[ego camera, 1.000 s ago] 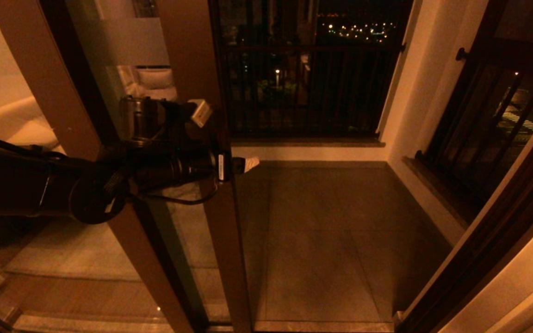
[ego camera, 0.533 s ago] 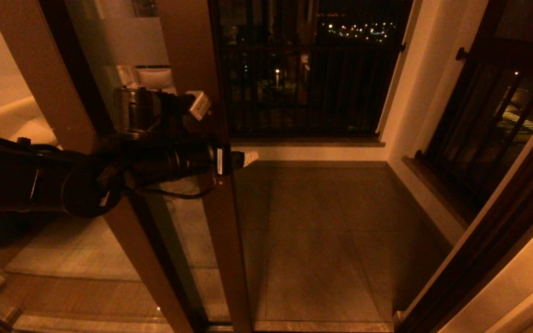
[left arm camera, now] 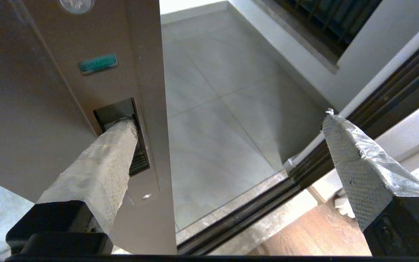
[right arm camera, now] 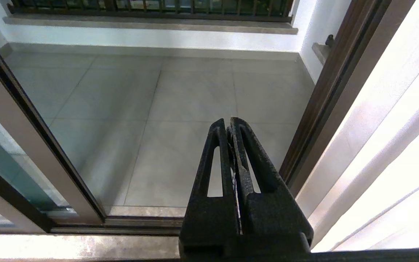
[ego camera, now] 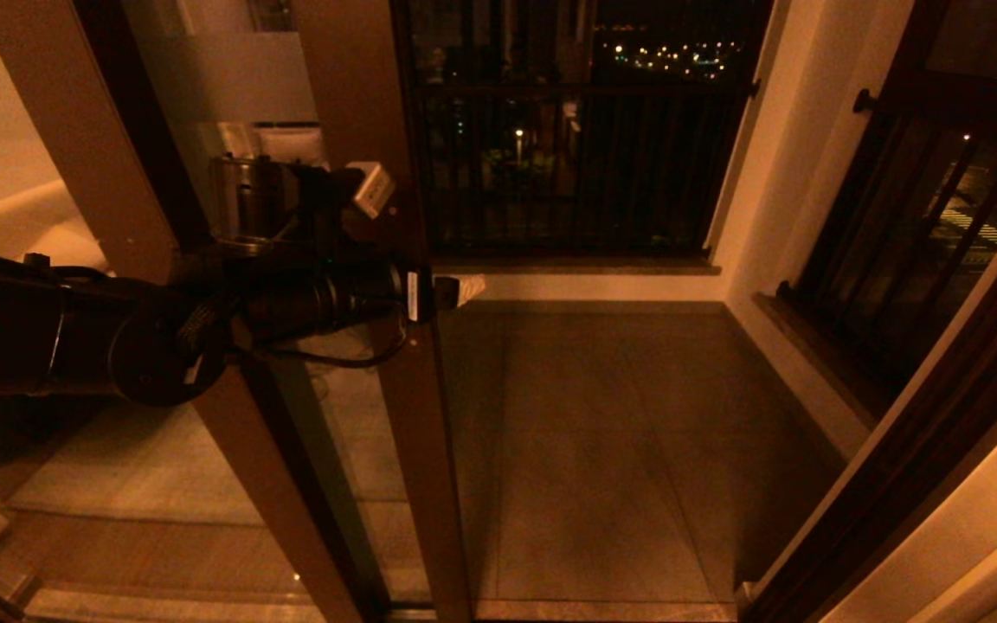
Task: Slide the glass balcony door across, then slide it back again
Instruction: Close the slid door
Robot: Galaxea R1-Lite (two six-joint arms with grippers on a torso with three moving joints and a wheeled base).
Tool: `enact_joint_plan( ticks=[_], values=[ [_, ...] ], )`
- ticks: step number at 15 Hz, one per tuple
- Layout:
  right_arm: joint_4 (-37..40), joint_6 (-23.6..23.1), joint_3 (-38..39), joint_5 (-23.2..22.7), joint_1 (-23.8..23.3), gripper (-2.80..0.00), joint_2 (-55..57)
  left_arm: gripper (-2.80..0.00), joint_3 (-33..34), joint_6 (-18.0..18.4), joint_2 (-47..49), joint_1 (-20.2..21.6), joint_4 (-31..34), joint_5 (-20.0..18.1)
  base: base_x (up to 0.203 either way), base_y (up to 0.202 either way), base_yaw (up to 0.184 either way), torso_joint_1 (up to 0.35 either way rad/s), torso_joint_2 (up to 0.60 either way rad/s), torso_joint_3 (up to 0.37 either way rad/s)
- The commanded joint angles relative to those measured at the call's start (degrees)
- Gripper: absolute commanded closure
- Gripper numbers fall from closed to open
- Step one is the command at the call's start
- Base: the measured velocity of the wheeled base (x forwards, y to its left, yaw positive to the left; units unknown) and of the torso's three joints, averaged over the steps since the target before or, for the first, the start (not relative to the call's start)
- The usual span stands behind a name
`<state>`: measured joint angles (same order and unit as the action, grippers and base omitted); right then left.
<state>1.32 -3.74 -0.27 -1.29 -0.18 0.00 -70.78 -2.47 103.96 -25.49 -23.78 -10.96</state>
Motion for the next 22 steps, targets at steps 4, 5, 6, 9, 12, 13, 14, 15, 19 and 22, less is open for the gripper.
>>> enact_joint_plan(
  ticks=[4,5,6,9,12,13,14,15,19,22],
  values=[
    [0.00,-0.04,0.00,-0.03,0.01,0.00,0.09,-2.80,0.03,-0.07,0.01,-2.55,0.66,-0.29,0.000,0.000,0.000,0.000,0.00,0.000],
    [0.00,-0.04,0.00,-0.03,0.00,0.00,0.09,-2.80,0.11,-0.07,0.10,-2.84,0.84,-0.27,0.000,0.000,0.000,0.000,0.00,0.000],
    [0.00,-0.04,0.00,-0.03,0.00,0.00,0.09,-2.80,0.11,-0.07,0.10,-3.14,0.77,0.14,0.000,0.000,0.000,0.000,0.00,0.000],
    [0.00,-0.04,0.00,-0.03,-0.08,0.00,0.09,-2.80,0.11,-0.07,0.28,-3.87,0.84,1.82,0.000,0.000,0.000,0.000,0.00,0.000],
    [0.00,-0.04,0.00,-0.03,0.01,0.00,0.09,-2.80,0.11,-0.07,0.22,-4.17,0.84,1.91,0.000,0.000,0.000,0.000,0.00,0.000],
    [0.00,-0.04,0.00,-0.03,-0.08,0.00,0.09,-2.80,0.16,-0.07,0.23,-4.44,0.84,2.00,0.000,0.000,0.000,0.000,0.00,0.000],
    [0.00,-0.04,0.00,-0.03,0.01,0.00,0.09,-2.80,0.20,-0.07,0.19,-4.66,0.84,2.07,0.000,0.000,0.000,0.000,0.00,0.000],
    [0.00,-0.04,0.00,-0.03,-0.05,0.00,0.09,-2.80,0.20,-0.07,0.28,-4.94,0.84,2.08,0.000,0.000,0.000,0.000,0.00,0.000],
    [0.00,-0.04,0.00,-0.03,0.01,0.00,0.09,-2.80,-1.06,-0.07,1.39,-6.29,0.84,4.16,0.000,0.000,0.000,0.000,0.00,0.000],
    [0.00,-0.04,0.00,-0.03,0.01,0.00,0.09,-2.80,-2.34,-0.07,2.54,-7.03,0.95,6.04,0.000,0.000,0.000,0.000,0.00,0.000]
  ],
)
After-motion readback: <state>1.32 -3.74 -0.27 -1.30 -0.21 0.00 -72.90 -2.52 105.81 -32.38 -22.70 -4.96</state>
